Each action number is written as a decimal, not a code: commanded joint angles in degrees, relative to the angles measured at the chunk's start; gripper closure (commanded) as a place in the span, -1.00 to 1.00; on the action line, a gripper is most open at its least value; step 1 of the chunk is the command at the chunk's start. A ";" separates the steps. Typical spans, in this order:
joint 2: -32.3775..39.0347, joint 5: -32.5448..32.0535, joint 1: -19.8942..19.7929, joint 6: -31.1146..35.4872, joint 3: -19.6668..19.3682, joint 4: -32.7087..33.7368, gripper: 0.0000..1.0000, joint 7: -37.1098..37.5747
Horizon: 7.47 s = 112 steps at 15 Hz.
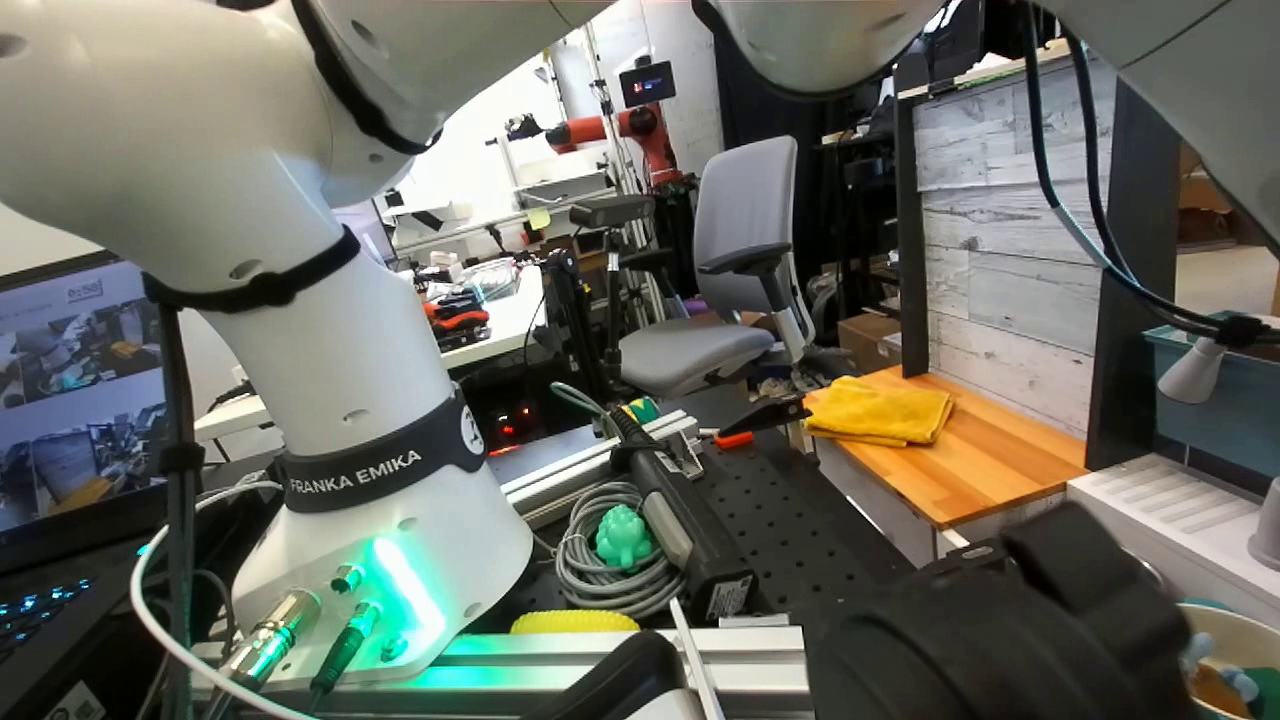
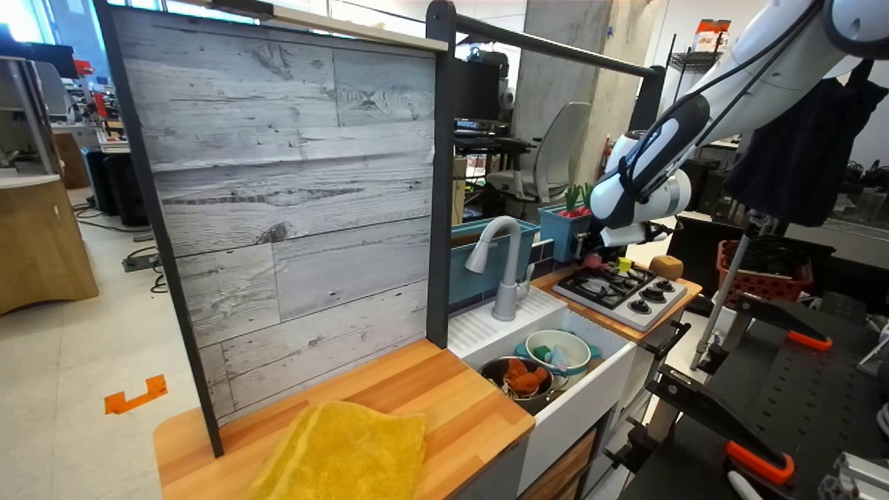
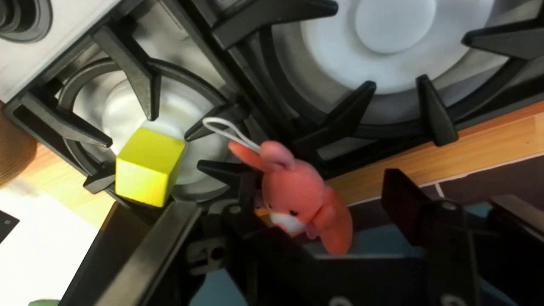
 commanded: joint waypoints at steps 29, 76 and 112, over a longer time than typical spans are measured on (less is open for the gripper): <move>-25.58 1.72 -13.50 -0.81 25.71 -42.70 0.95 -29.54; 9.62 -0.78 -6.27 -22.03 -5.01 23.52 0.27 17.67; -22.35 2.61 -8.72 -12.48 19.02 -29.46 0.82 -29.19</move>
